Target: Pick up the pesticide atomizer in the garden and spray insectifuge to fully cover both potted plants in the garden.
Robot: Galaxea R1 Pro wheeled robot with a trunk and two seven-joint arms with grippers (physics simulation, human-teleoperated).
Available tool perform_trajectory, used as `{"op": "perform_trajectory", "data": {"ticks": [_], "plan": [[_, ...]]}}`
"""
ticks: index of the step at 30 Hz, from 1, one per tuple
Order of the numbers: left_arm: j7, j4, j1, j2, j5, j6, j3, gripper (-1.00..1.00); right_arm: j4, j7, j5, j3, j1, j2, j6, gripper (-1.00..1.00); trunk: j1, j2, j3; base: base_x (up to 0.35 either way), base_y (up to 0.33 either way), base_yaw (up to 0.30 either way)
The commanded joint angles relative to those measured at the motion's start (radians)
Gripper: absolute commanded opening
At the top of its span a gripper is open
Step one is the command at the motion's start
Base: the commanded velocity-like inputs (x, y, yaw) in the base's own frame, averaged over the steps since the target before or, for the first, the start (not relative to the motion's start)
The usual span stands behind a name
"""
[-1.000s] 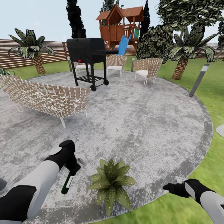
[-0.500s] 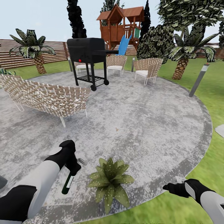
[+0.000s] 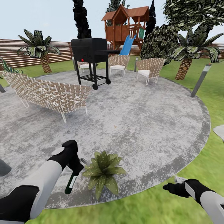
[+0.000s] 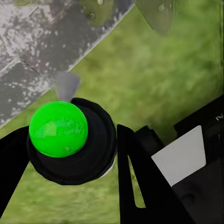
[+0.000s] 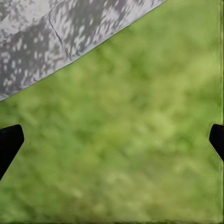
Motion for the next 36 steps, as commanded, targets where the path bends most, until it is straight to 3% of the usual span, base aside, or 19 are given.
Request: {"op": "perform_trajectory", "data": {"ticks": [1, 25, 28, 33, 36], "plan": [[-0.01, -0.001, 0.0, -0.002, -0.01, 0.008, -0.003, -1.0, -0.002, 0.004, 0.005, -0.006, 0.0, 0.0, 0.006, 1.0, -0.001, 0.0, -0.001, -0.261, -0.241, 0.0], [-0.009, -0.001, 0.0, -0.014, -0.008, 0.006, -0.004, -1.0, -0.002, 0.002, 0.006, -0.006, 0.0, 0.0, 0.006, 1.0, -0.001, 0.0, -0.001, -0.266, -0.232, 0.0], [-0.007, -0.005, 0.0, -0.026, -0.007, 0.004, -0.005, -1.0, -0.002, 0.002, 0.006, -0.006, 0.0, 0.001, 0.006, 1.0, -0.001, 0.0, -0.001, -0.268, -0.223, 0.0], [-0.004, -0.008, 0.0, -0.074, -0.007, -0.002, -0.008, -1.0, -0.002, 0.003, 0.009, -0.005, 0.0, 0.009, 0.006, 1.0, -0.001, 0.0, -0.001, -0.272, -0.219, 0.0], [-0.003, -0.008, 0.0, -0.106, -0.006, -0.078, -0.009, -1.0, -0.004, 0.003, 0.014, -0.003, 0.0, 0.012, 0.006, 1.0, -0.001, 0.0, -0.001, -0.273, -0.218, 0.0]]}}
